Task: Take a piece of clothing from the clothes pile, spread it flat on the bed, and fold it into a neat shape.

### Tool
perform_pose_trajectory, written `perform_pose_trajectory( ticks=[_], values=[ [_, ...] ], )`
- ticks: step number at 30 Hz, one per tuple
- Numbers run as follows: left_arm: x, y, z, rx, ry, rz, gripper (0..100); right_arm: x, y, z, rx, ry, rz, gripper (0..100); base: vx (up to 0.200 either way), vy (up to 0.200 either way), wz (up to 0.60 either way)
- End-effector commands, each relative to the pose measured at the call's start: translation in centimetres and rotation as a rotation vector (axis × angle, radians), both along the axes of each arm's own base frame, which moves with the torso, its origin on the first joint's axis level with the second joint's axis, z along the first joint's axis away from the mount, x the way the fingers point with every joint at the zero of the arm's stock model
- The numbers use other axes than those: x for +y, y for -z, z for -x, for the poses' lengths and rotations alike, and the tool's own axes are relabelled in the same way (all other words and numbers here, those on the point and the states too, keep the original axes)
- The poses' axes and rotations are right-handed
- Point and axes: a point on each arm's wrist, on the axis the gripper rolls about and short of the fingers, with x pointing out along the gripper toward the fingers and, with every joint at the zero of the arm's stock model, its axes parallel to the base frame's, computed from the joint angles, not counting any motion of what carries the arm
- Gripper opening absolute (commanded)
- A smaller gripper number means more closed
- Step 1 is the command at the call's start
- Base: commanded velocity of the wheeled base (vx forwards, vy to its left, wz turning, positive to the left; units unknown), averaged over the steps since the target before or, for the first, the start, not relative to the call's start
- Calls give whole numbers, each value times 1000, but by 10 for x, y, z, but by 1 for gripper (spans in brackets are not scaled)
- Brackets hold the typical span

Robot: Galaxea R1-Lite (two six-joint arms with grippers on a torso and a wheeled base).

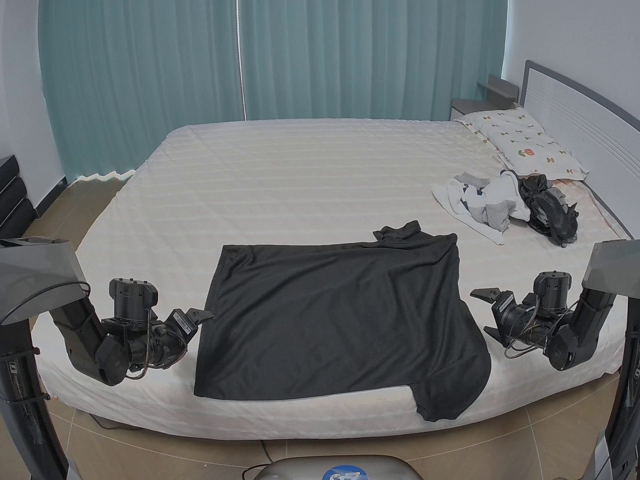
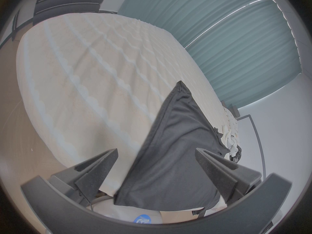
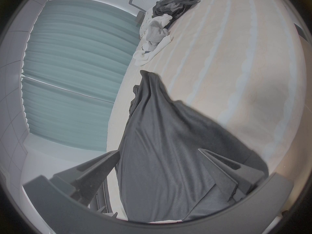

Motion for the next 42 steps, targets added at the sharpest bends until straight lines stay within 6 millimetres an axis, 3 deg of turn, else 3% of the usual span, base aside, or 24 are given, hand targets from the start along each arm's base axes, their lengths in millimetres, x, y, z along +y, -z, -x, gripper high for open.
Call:
perform_pose_trajectory(
  ticks=[1, 6, 14, 22, 27, 39, 40, 42],
  values=[
    [-1, 1, -2, -3, 0, 1, 100, 1, -3, -1, -12, -6, 7, 100, 0, -200, 0],
    [0, 2, -3, -5, -1, 1, 100, 4, -1, -2, -48, -77, 137, 100, 0, -200, 0],
    [12, 6, -12, -9, -48, -5, 100, 22, 14, -18, 7, -154, 301, 100, 0, 0, 0],
    [17, 11, -16, -1, -65, -8, 100, 63, 35, -45, 42, -273, 322, 100, 0, 0, 0],
    [22, 14, -18, 5, -81, -9, 100, 75, 44, -54, 66, -312, 336, 100, 0, 0, 0],
    [23, 14, -18, 5, -84, -9, 100, 70, 43, -59, 80, -284, 313, 100, 0, 0, 0],
    [23, 14, -18, 5, -84, -9, 100, 70, 42, -59, 79, -284, 313, 0, 0, 0, 0],
    [23, 14, -18, 5, -84, -9, 100, 69, 43, -59, 85, -272, 302, 0, 0, 0, 0]
  ],
)
